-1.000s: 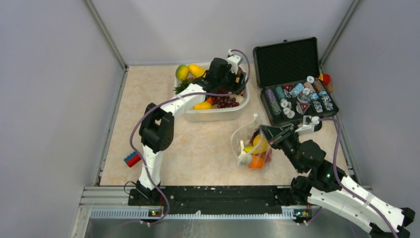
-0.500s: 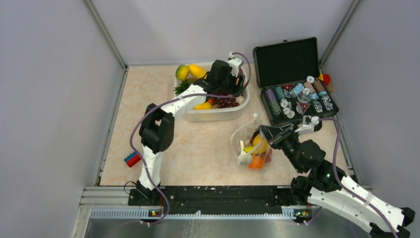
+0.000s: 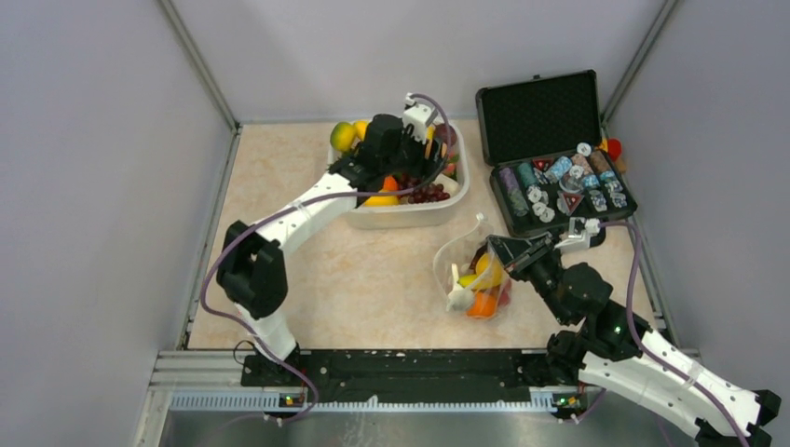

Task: Place the food in the zip-top bag and seal the zipper
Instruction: Pick up the fake fruit from the zipper food storage bag.

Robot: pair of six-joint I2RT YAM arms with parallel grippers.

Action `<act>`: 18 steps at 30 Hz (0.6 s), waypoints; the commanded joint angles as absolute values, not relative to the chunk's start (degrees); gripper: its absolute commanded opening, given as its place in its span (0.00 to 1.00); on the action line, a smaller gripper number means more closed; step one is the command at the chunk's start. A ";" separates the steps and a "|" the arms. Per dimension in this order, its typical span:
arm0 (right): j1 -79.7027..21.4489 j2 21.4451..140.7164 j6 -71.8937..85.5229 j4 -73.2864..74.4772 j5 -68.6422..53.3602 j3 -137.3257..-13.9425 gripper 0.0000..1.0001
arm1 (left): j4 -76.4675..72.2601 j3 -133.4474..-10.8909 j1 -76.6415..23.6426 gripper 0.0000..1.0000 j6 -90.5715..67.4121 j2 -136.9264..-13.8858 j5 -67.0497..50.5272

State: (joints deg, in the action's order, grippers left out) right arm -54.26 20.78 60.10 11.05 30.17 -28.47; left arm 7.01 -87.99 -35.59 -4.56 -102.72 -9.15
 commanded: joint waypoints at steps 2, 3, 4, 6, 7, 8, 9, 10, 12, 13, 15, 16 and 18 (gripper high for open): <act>-54.58 20.73 60.42 8.96 29.92 -28.91 0.00 | 0.73 -80.78 -35.01 0.44 -8.80 -92.31 -12.47; -54.59 20.71 60.40 8.98 29.95 -28.98 0.00 | 0.54 -78.63 -34.91 0.45 -9.79 -90.39 -14.06; -54.59 20.78 60.39 9.19 30.00 -28.98 0.00 | -0.87 -76.30 -34.91 0.44 -10.36 -88.09 -15.31; -54.59 20.72 60.46 9.26 30.20 -28.98 0.00 | -3.23 -71.41 -34.91 0.45 -11.47 -83.61 -16.95; -54.61 20.73 60.38 9.23 30.26 -28.99 0.00 | -4.00 -68.98 -34.95 0.45 -11.89 -81.35 -17.72; -54.58 20.75 60.30 9.14 30.36 -28.90 0.00 | -4.42 -66.92 -34.91 0.45 -12.39 -78.47 -18.95; -54.58 20.83 60.29 9.03 30.47 -28.87 0.00 | -4.78 -65.11 -34.97 0.45 -12.90 -77.12 -20.33; -54.58 20.84 60.26 8.92 30.49 -28.80 0.00 | -5.03 -63.41 -34.96 0.46 -13.18 -74.78 -21.39; -54.60 20.92 60.31 8.41 30.53 -28.68 0.00 | -5.16 -60.77 -34.92 0.46 -14.34 -71.68 -23.04; -54.65 20.98 60.31 8.01 30.47 -28.53 0.00 | -5.46 -59.20 -34.94 0.46 -15.08 -70.27 -24.42; -54.58 21.28 60.39 7.43 30.36 -28.24 0.00 | -6.36 -57.12 -34.94 0.47 -15.59 -68.18 -29.28; -54.62 21.60 60.38 7.37 30.28 -28.26 0.00 | -6.56 -56.40 -34.90 0.47 -15.93 -67.38 -32.07; -54.62 22.41 60.38 7.23 30.14 -28.50 0.00 | -6.69 -54.93 -35.02 0.47 -17.66 -65.91 -36.61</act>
